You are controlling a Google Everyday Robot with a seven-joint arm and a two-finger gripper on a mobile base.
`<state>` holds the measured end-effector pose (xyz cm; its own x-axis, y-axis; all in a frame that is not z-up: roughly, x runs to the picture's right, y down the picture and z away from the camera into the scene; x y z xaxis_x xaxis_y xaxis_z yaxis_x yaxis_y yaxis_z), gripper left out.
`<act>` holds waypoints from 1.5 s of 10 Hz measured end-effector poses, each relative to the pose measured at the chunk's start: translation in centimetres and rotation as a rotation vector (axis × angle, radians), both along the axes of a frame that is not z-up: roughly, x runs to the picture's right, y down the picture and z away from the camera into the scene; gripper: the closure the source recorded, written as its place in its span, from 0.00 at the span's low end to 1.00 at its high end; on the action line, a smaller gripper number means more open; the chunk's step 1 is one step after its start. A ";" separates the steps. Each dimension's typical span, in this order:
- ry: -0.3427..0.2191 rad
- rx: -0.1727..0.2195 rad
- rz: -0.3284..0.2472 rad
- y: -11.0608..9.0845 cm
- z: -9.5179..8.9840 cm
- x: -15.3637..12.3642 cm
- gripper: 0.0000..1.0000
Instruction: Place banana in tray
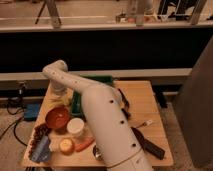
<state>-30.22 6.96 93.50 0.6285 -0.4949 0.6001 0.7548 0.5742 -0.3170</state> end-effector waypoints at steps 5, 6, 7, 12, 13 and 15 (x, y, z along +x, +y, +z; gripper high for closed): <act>0.007 -0.010 -0.002 0.6 0.7 0.2 0.20; 0.008 -0.012 -0.005 0.7 0.8 0.3 0.23; 0.008 -0.013 -0.007 0.8 0.9 0.3 0.33; 0.012 -0.020 -0.017 1.0 1.2 0.4 0.81; 0.012 -0.022 -0.019 1.1 1.2 0.3 0.92; 0.012 -0.023 -0.021 1.1 1.2 0.3 1.00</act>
<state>-29.93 8.08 94.74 0.6253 -0.4939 0.6041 0.7627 0.5507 -0.3392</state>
